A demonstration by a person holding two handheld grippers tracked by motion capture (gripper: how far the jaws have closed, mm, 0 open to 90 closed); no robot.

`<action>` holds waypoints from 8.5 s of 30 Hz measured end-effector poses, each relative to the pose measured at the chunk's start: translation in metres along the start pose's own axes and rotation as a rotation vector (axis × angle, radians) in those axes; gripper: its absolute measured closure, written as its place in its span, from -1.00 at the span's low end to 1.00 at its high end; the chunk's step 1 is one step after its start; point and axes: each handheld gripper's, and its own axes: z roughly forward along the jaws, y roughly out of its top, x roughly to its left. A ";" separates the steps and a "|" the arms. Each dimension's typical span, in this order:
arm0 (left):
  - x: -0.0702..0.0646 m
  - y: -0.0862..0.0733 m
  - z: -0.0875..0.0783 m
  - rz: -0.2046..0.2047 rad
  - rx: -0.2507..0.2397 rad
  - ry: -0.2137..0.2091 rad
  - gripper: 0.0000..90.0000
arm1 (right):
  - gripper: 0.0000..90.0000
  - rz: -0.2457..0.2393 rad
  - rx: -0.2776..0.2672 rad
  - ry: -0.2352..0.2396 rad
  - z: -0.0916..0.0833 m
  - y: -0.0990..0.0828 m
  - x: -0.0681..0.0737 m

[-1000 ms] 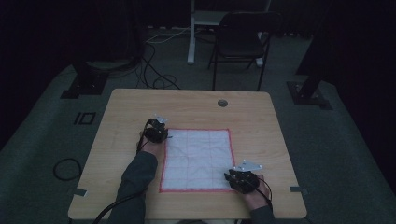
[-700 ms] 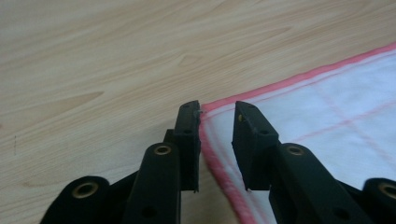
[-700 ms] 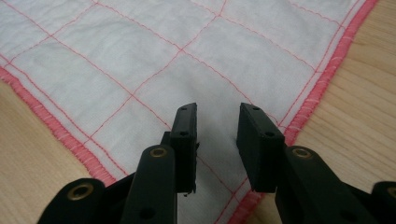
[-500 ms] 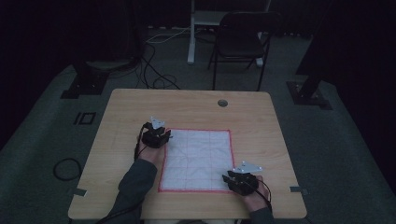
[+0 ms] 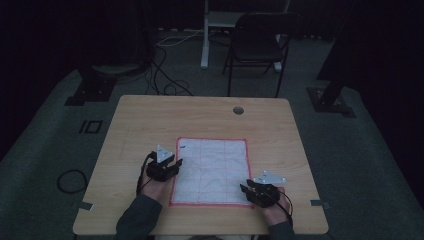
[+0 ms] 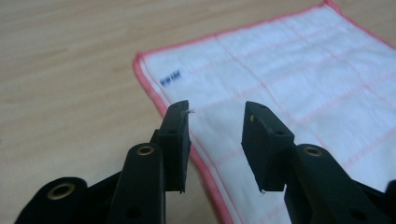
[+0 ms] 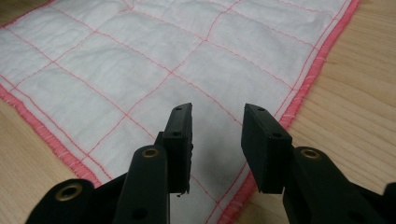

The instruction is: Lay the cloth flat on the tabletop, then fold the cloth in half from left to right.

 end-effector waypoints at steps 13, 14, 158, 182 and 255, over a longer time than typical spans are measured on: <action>-0.003 -0.032 -0.002 -0.044 0.056 0.014 0.33 | 0.42 0.006 -0.008 -0.008 -0.001 0.001 -0.002; -0.003 -0.032 -0.002 -0.044 0.056 0.014 0.33 | 0.42 0.006 -0.008 -0.008 -0.001 0.001 -0.002; -0.144 0.069 0.061 0.187 0.012 -0.367 0.92 | 0.40 0.114 -0.094 -0.140 -0.011 -0.003 -0.044; -0.097 0.039 0.017 0.137 -0.012 -0.313 0.63 | 0.38 -0.004 -0.101 -0.091 0.004 0.029 -0.023; -0.142 -0.011 0.016 0.206 0.026 -0.421 0.63 | 0.20 -0.072 0.016 -0.127 0.047 0.076 -0.062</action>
